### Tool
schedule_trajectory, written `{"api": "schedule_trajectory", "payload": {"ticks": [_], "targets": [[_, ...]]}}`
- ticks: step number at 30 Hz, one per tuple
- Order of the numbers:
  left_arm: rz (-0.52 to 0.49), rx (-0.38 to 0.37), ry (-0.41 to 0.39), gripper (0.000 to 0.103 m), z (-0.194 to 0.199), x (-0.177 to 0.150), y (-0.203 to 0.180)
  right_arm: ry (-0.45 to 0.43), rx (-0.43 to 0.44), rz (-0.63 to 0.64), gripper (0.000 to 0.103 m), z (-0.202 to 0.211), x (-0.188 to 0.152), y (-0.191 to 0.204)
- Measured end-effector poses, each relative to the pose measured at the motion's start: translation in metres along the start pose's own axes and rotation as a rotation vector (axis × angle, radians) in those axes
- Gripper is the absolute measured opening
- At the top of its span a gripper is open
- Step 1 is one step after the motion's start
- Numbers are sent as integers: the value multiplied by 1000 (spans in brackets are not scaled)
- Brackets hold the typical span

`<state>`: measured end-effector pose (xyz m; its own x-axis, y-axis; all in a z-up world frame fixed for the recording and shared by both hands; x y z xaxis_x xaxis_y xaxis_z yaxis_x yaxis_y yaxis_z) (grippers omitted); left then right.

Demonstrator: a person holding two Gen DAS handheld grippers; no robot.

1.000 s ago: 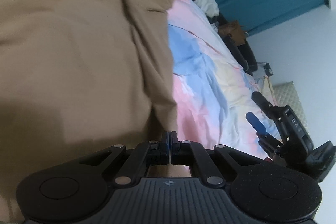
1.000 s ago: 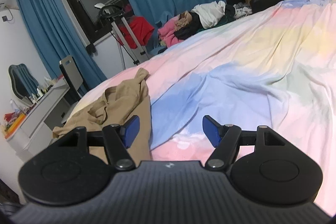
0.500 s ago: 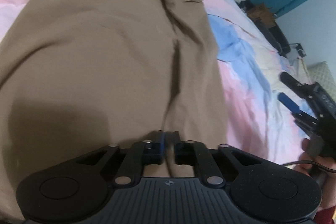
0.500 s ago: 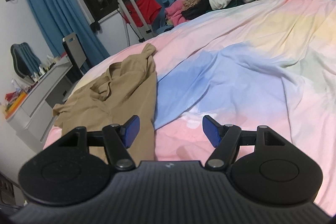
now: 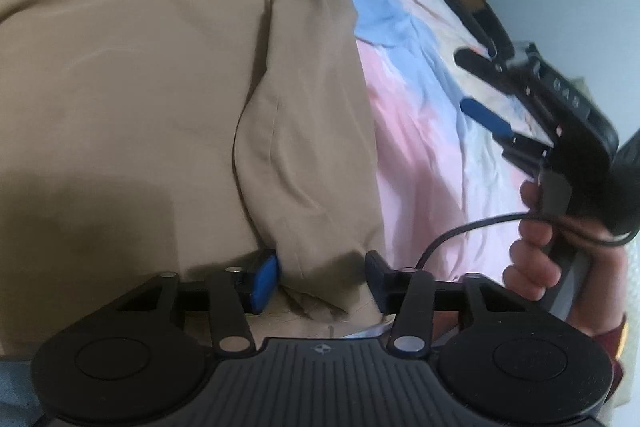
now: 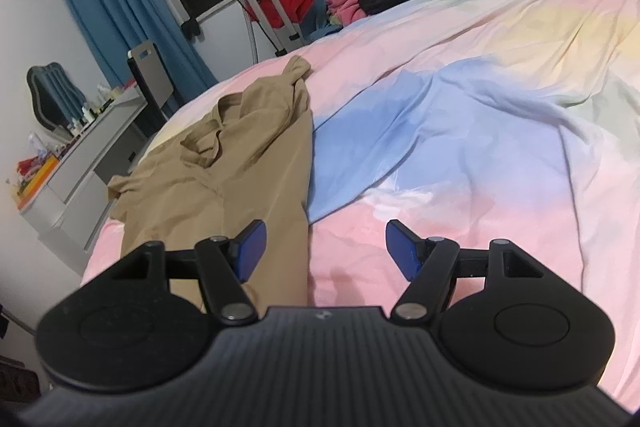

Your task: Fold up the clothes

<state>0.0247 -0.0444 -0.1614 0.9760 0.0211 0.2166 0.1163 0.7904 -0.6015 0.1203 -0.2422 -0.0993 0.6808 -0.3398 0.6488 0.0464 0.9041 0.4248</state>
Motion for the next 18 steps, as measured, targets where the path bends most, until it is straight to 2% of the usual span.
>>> {"api": "schedule_trajectory", "payload": {"ticks": [3,9,14,16,18], "targets": [[-41,37,10,5,3,-5,0,20,-9,6,69,-5,-4,1],[-81,56,34,4,13,-11,-18,29,-10,42,69,-5,-9,9],[-83,175,52,5,14,-20,1,30,5,66,69,-4,-11,20],[-96,176,54,7,15,-19,0,27,9,83,69,-3,-12,26],[-104,167,60,17,20,-17,-3,24,13,100,69,-2,-14,31]]}}
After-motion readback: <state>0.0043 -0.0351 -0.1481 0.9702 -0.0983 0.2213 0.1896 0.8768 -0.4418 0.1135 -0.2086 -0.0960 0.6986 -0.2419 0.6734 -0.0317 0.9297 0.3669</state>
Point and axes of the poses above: each gripper's, at about its wrist camera, not at the fingertips, and z roughly against the way its jaws point, y to its left, x to its top, the point moved 9 cm from there along -z, roughly the way its jaws point, and after that the axes turned 6 degrees about y, right-handed, at the moved point
